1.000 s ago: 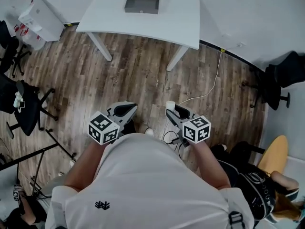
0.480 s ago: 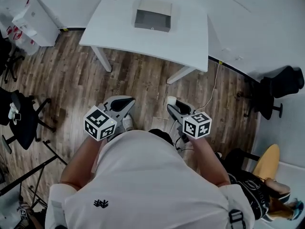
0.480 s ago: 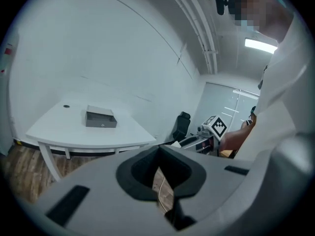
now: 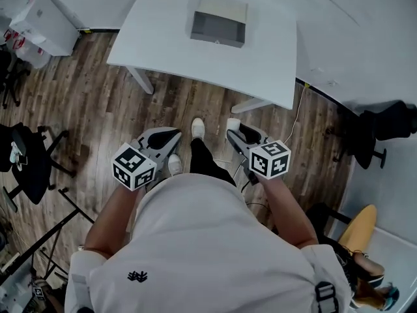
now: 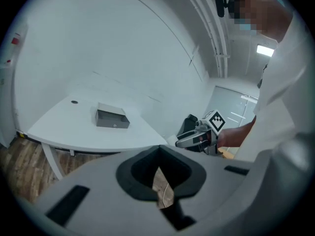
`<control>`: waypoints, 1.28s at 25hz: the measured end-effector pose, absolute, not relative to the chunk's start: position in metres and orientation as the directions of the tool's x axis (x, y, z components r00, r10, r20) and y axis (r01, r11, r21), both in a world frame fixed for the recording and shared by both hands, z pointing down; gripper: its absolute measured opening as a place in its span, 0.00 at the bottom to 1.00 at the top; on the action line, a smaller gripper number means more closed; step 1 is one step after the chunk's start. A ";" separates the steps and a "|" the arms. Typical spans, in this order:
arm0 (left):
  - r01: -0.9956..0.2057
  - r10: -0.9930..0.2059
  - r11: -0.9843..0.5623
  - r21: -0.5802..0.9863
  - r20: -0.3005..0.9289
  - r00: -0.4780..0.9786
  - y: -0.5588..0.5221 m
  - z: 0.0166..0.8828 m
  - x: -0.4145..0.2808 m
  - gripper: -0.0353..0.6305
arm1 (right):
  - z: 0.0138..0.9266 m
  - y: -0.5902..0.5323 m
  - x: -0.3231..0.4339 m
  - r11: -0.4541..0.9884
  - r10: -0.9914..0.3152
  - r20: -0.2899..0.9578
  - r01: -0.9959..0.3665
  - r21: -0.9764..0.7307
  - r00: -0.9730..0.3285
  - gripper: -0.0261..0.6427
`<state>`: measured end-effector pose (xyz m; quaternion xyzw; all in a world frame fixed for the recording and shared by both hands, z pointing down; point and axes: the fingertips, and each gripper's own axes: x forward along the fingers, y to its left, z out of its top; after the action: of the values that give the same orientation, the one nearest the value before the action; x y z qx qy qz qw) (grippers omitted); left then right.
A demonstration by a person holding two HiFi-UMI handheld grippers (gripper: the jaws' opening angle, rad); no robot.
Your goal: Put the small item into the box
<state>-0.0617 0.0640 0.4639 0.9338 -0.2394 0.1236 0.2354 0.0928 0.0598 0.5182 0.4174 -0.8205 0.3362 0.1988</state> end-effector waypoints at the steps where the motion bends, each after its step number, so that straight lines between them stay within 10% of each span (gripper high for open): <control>1: -0.514 -0.398 -0.770 0.378 0.345 0.850 0.054 0.463 -0.061 0.06 | 0.519 0.047 0.095 0.429 -0.549 0.607 -0.817 -0.385 -0.574 0.30; 32: -0.596 -0.487 -0.738 0.316 0.363 0.795 -0.178 0.438 -0.058 0.06 | 0.570 -0.324 0.079 0.338 -0.503 0.652 -0.823 -0.456 -0.568 0.30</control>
<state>-0.0577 -0.1778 0.4378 0.9233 -0.2931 0.1291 0.2119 0.0789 -0.3243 0.5696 0.4184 -0.7923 0.3950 0.2029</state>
